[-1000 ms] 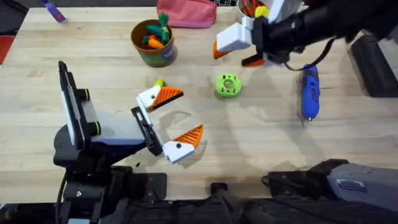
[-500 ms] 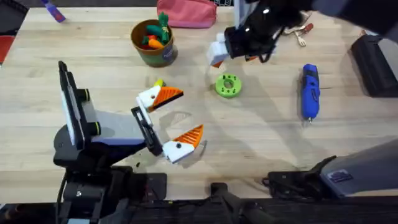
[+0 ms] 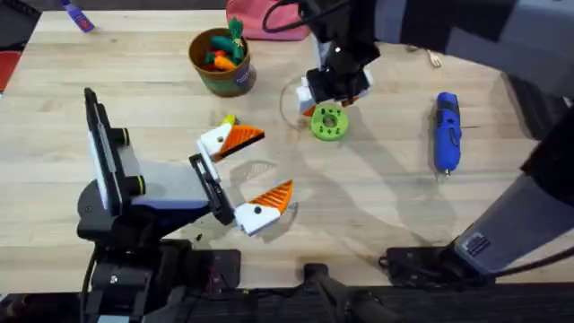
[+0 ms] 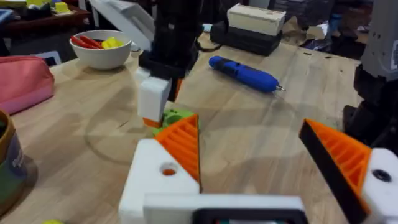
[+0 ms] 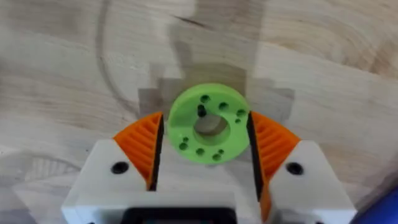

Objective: Pick up the gripper from the table and insert it into the empty holder that is missing its gripper. Then pick up a screw, insert it into the mounting hole, and use the screwdriver to tighten it. Finally, clean up the table by picking up the vegetable and placing it into the bucket.

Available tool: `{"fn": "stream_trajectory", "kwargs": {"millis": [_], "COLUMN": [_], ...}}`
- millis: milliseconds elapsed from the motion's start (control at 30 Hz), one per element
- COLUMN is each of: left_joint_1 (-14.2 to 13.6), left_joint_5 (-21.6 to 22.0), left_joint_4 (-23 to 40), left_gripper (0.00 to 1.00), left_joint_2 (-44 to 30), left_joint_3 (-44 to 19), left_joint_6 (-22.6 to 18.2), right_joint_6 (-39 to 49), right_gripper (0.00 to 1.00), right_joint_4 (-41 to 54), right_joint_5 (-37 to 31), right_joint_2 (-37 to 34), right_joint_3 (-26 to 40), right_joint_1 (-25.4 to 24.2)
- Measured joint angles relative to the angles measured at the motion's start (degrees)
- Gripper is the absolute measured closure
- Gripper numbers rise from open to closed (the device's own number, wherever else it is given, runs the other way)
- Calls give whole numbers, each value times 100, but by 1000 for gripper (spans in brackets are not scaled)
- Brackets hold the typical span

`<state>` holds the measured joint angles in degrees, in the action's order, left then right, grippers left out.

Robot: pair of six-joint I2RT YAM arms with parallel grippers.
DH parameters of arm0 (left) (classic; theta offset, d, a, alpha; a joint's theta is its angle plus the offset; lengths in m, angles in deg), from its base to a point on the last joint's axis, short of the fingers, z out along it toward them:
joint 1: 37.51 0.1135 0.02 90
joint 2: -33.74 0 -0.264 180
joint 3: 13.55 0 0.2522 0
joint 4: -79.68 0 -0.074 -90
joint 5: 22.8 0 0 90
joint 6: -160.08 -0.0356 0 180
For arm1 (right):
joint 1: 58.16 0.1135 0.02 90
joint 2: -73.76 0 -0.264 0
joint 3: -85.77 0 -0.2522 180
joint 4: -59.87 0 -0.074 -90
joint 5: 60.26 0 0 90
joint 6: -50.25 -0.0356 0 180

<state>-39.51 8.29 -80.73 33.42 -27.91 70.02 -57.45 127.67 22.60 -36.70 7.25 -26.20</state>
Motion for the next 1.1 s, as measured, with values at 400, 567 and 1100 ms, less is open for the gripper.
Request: {"fn": "stream_trajectory", "kwargs": {"millis": [400, 567, 1100], "left_joint_1": [0, 0, 0], "left_joint_5": [0, 0, 0], "left_joint_4": [0, 0, 0], "left_gripper": [15, 15, 15], "left_joint_2": [-1, 1, -1], "left_joint_3": [0, 0, 0], "left_joint_6": [0, 0, 0], "right_joint_6": [-4, -4, -4], "right_gripper": [466, 501, 537], "right_joint_4": [-158, -198, 22], "right_joint_5": [-42, -50, -17], "right_joint_2": [-375, -377, -311], "right_joint_3": [32, 52, 74], "right_joint_1": [103, 103, 121]}}
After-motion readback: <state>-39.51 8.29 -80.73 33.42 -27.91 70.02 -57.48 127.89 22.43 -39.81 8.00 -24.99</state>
